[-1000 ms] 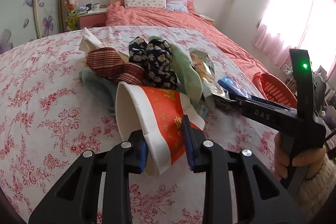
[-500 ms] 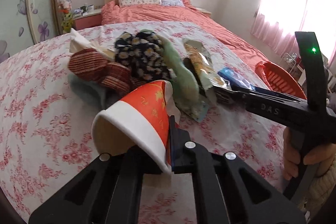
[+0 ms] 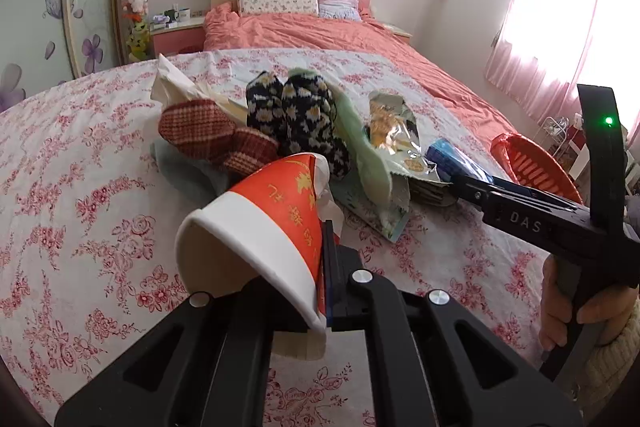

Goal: Collect trash
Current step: 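Grasp the orange-and-white paper cup with the left tool while the right tool grasps the blue tissue pack, then carry the cup and tissue pack over the orange basket and open both tools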

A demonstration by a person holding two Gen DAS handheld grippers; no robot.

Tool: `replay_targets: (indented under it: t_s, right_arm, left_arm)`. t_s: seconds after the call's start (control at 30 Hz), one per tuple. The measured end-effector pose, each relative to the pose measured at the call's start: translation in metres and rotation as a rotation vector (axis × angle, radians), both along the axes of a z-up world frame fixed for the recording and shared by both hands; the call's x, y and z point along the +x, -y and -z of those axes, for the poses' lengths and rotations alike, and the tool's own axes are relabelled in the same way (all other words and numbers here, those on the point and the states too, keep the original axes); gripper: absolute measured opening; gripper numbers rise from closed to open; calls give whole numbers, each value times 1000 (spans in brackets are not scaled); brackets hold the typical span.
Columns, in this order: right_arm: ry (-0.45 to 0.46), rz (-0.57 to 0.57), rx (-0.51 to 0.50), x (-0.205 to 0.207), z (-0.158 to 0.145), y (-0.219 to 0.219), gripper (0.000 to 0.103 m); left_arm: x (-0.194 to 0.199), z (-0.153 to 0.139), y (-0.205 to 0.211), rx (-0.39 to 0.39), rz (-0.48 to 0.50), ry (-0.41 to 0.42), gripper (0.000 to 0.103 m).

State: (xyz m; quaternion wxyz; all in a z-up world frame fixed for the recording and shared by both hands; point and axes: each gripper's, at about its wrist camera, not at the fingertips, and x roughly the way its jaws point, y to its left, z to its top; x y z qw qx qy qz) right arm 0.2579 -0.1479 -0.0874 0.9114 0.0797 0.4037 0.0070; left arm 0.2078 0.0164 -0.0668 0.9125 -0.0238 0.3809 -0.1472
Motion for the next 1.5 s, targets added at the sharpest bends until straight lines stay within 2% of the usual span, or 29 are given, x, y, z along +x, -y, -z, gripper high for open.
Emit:
replay_targets:
  t_s: [0.37,0.7,1.0,1.27,1.5]
  right_arm:
    - [71,23,-12,-23,-28,8,59]
    - [159,54,-7,-51,-61,29,59]
    - [244,118,-1,-86,-86,63,59]
    - [289,237,-6,-117,-97,120,59]
    - [297,350,1,-134,-93,180,59]
  left_arm:
    - [-5,-18,0,-19,-1,40,4]
    - [-9,-47,19,-33,26,100,4]
    - [-17,-67,60,-40,86,148,4]
    - [-19,-75,126,-50,199,167,4]
    - [-15,-69,186,-48,309,164,4]
